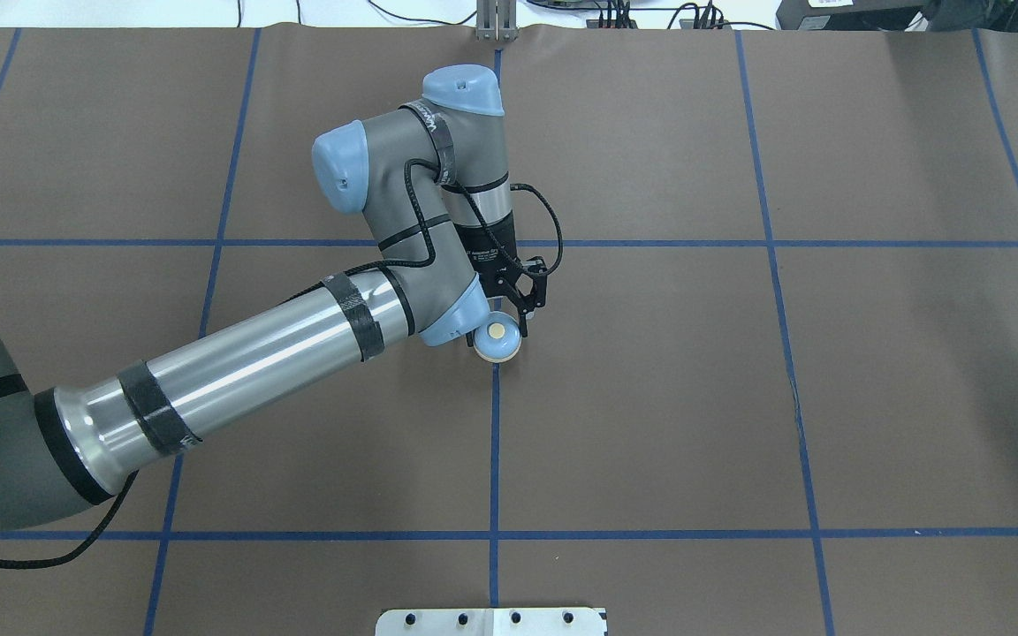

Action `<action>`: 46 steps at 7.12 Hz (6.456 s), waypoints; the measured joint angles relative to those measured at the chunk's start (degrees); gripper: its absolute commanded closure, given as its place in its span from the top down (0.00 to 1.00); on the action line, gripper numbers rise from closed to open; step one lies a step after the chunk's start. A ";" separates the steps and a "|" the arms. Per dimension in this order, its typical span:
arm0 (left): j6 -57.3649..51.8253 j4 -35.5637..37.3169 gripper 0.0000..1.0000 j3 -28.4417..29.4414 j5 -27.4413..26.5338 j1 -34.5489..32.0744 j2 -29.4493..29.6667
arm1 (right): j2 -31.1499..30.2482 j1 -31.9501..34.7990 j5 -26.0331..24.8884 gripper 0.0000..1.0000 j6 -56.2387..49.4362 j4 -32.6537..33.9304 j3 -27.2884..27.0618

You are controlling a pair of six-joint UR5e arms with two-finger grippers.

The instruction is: Place and press bell with both arms

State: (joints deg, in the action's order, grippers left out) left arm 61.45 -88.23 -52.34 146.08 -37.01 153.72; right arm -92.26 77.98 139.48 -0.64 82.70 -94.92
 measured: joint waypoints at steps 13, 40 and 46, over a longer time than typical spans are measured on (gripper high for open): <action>3.34 -1.28 0.99 -9.92 -3.29 -1.71 -3.21 | 6.16 -4.05 -0.31 1.00 7.19 -0.22 0.66; -31.34 -2.03 0.99 -55.59 -4.66 -27.68 -60.47 | 43.61 -50.09 -34.65 0.00 81.23 -2.44 2.28; -53.24 -2.07 0.99 -52.91 -4.69 -35.85 -64.66 | 12.70 -29.81 -18.79 1.00 62.37 -2.27 -20.63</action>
State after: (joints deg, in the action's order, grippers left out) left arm 8.21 -90.31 -105.25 141.39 -72.87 89.06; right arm -79.56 48.18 120.70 61.74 80.43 -115.55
